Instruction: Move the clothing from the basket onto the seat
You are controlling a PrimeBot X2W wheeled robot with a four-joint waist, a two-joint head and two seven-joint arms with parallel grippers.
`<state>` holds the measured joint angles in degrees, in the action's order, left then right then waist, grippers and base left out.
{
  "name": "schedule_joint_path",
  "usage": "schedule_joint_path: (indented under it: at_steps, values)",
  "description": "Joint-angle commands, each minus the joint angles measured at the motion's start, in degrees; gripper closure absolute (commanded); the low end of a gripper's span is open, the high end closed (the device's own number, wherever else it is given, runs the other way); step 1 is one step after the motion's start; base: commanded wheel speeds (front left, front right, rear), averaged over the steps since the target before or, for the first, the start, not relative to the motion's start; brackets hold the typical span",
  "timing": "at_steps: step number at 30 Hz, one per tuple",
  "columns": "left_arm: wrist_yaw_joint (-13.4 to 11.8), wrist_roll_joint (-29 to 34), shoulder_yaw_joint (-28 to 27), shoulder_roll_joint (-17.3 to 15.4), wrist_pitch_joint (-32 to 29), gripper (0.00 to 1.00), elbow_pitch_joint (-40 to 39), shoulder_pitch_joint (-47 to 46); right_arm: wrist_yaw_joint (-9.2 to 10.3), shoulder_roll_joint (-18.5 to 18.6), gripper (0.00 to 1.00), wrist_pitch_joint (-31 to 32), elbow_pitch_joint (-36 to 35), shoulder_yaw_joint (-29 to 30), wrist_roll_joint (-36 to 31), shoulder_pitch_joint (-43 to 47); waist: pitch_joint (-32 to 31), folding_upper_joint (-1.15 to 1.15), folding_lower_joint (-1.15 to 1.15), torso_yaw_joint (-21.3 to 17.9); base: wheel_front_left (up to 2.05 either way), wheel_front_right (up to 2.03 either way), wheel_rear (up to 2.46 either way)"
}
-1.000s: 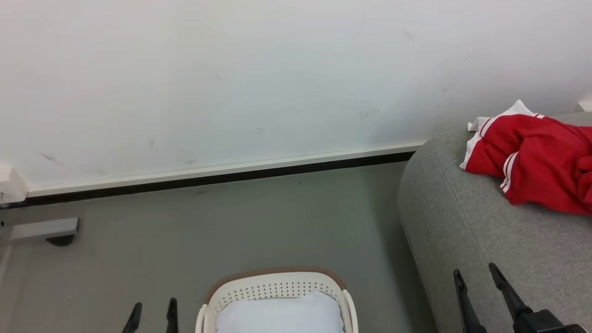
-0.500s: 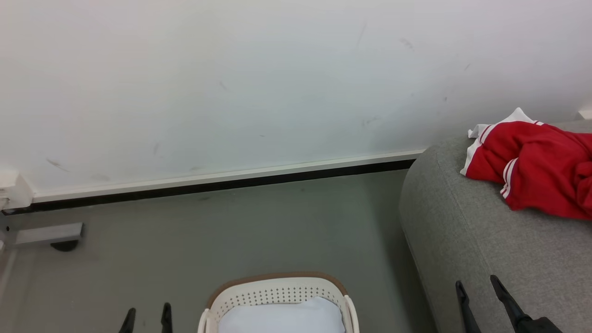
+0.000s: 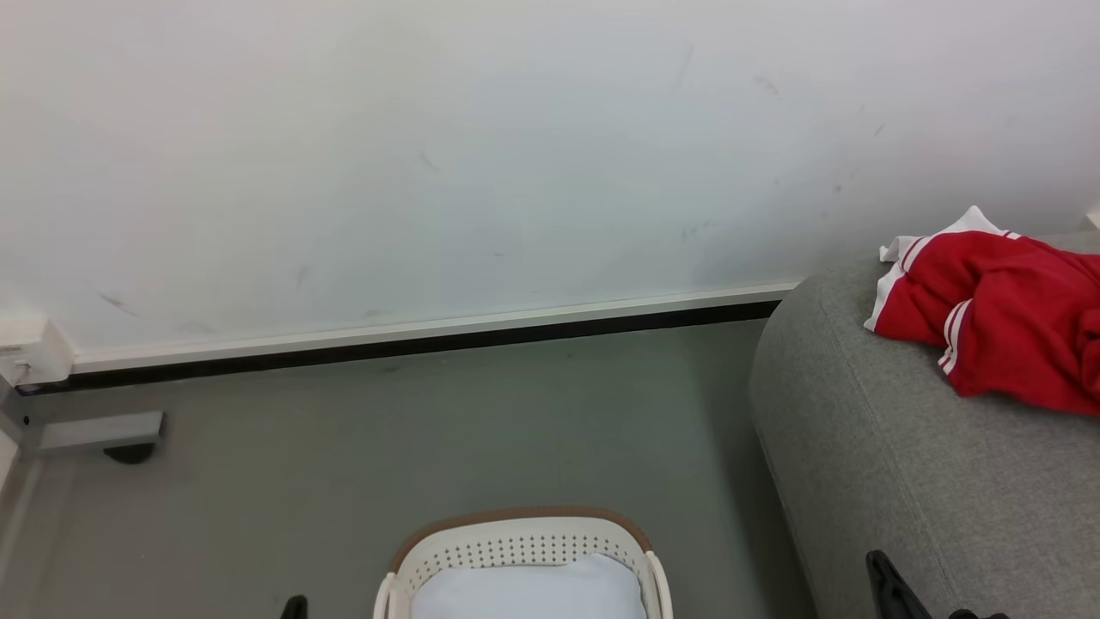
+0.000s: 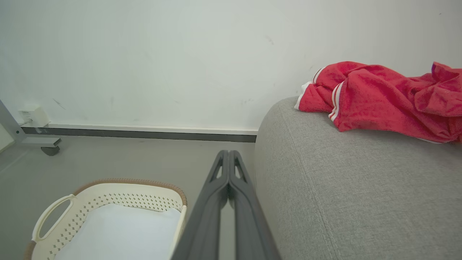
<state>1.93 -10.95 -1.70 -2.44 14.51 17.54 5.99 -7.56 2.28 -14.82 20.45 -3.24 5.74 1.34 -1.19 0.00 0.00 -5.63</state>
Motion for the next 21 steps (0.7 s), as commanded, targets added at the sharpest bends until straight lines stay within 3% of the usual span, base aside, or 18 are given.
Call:
schedule_joint_path:
  at_steps: [1, 21]
  values:
    - [0.25, -2.97, -0.74, -0.26, -0.95, 1.00, -0.53, -1.15, 0.00, 0.29, 1.00, 0.52, -1.05, 0.28, 3.40, -0.77, 0.03, 0.00, 0.00, 0.09, 0.00, 0.00, 0.00]
    - [1.59, -22.56, -1.49, -0.34, -5.67, 1.00, -1.65, -3.75, 0.02, 1.03, 1.00, 5.08, -2.44, 1.89, 24.73, -2.62, 0.23, 0.00, 0.00, 0.95, 0.00, 0.00, 0.00]
